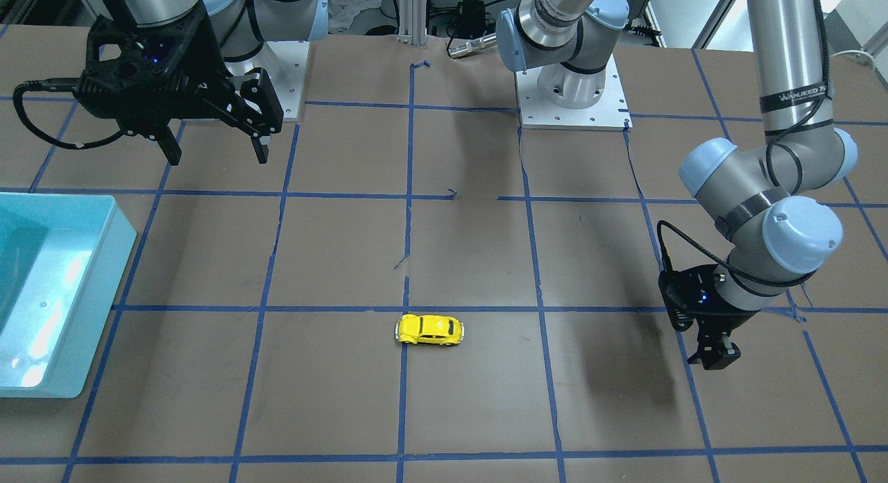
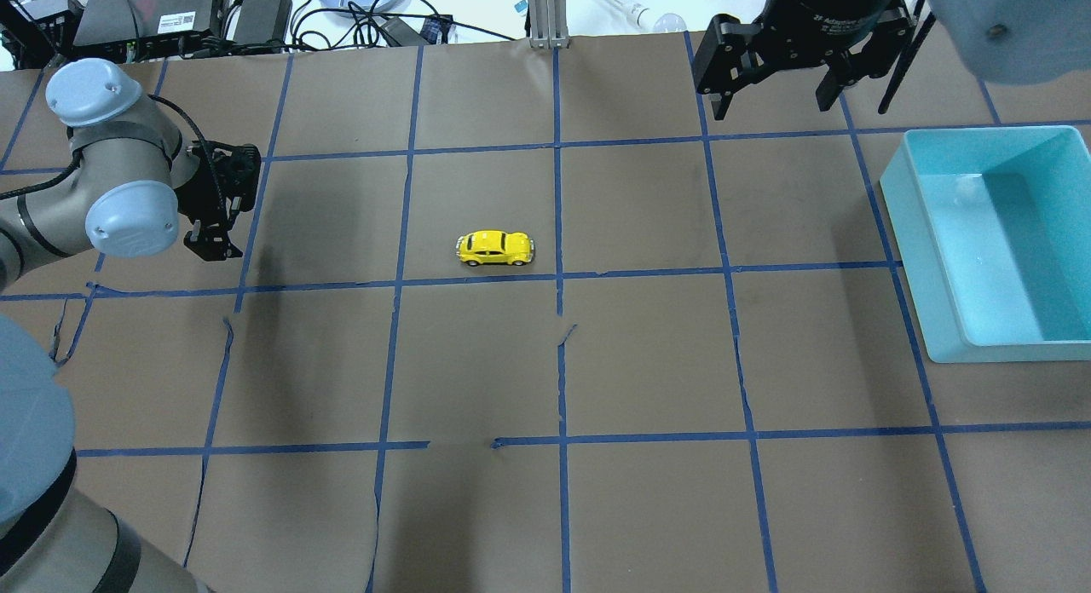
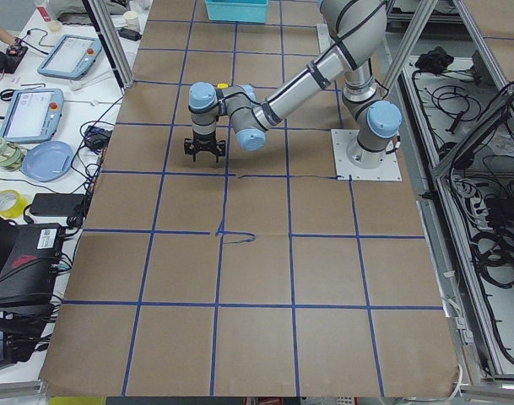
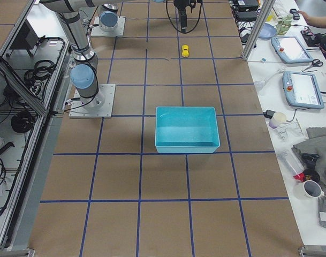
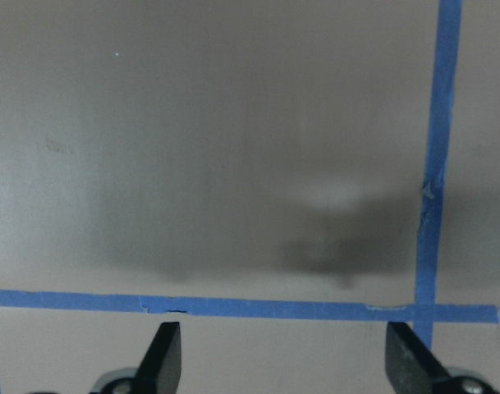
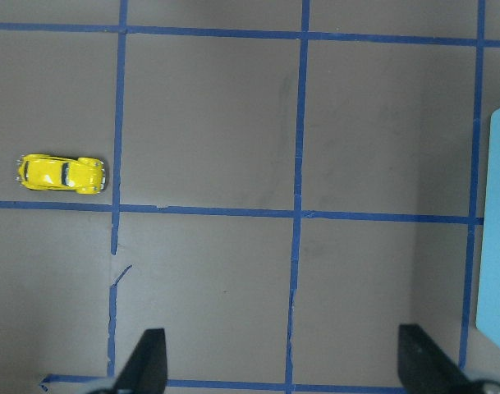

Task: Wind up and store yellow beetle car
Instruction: 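Push the car with the left gripper toward the table center, then raise the left gripper away while the right gripper moves over the car, then lower the right gripper and close it on the yellow car, then carry the car with the right gripper into the light-blue bin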

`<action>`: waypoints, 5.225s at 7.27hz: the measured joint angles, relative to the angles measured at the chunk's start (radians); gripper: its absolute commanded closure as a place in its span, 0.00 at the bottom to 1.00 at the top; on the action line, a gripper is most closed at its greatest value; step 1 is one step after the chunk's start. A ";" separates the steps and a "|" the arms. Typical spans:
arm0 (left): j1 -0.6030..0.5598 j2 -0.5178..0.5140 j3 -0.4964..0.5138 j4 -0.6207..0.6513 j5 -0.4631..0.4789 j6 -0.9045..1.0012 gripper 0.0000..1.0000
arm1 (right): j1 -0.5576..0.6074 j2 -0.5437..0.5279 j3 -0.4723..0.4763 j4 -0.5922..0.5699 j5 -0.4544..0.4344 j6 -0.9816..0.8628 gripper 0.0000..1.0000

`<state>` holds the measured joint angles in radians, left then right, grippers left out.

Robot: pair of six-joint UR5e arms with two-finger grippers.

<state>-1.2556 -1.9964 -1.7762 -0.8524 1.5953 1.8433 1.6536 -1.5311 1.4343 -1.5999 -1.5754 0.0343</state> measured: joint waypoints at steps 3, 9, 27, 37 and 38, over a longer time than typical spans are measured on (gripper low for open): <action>-0.098 0.088 0.004 -0.124 -0.001 -0.190 0.12 | 0.000 -0.001 0.000 0.002 0.000 -0.001 0.00; -0.203 0.320 0.038 -0.370 -0.034 -0.872 0.12 | 0.007 0.149 0.015 -0.019 0.094 -0.244 0.00; -0.323 0.455 0.138 -0.585 -0.028 -1.826 0.00 | 0.223 0.552 0.117 -0.529 -0.001 -1.337 0.96; -0.327 0.450 0.137 -0.577 -0.021 -1.815 0.00 | -0.564 0.269 0.196 -0.338 -0.019 -2.015 0.96; -0.327 0.450 0.137 -0.577 -0.021 -1.815 0.00 | -0.606 0.289 0.240 -0.390 -0.015 -2.075 0.95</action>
<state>-1.5827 -1.5465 -1.6393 -1.4291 1.5747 0.0287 1.0473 -1.2424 1.6743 -1.9903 -1.5903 -2.0408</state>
